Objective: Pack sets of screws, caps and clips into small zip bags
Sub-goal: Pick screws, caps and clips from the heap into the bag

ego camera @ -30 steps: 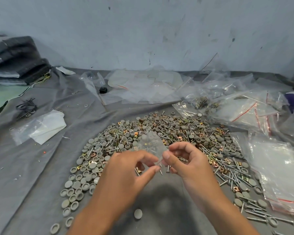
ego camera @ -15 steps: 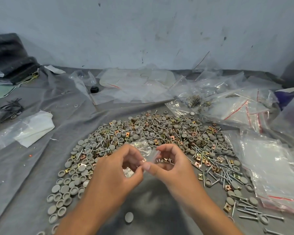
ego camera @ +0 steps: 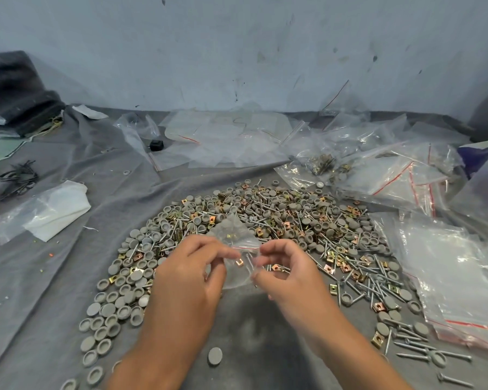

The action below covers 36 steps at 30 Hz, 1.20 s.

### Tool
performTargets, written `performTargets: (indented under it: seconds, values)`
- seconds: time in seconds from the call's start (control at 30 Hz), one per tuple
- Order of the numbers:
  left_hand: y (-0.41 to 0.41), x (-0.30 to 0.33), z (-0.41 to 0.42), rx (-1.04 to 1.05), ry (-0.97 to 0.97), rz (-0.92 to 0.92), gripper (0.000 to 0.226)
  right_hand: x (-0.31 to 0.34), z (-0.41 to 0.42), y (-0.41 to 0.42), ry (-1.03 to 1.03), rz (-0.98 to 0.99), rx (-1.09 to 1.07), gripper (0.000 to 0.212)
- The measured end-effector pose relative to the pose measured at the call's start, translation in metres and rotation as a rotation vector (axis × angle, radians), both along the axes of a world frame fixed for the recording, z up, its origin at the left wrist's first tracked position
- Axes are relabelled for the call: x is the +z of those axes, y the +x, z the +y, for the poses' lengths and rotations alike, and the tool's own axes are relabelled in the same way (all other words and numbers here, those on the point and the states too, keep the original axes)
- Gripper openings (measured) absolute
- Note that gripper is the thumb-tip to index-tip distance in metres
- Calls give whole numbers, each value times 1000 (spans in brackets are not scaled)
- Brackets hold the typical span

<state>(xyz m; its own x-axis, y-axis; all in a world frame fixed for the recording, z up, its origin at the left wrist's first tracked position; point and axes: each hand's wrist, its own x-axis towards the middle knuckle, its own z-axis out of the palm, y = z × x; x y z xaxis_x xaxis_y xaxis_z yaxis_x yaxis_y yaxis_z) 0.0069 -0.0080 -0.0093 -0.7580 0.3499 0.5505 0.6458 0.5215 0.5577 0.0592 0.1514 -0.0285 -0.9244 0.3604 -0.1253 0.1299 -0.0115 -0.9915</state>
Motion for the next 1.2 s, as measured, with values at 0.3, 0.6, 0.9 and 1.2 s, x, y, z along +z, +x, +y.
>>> performTargets:
  seconds: [0.3,0.6,0.9,1.2]
  values:
    - [8,-11,4,60,-261,140,33,-2,-4,-1,39,18,97,28]
    - [4,-5,3,-19,-164,7,43,-2,79,-15,1141,-31,-36,33]
    - [2,-7,3,-114,-164,-5,40,-24,100,-22,1253,-149,28,17]
    - [1,-11,3,-112,-65,-114,32,-25,107,-25,1116,-145,45,8]
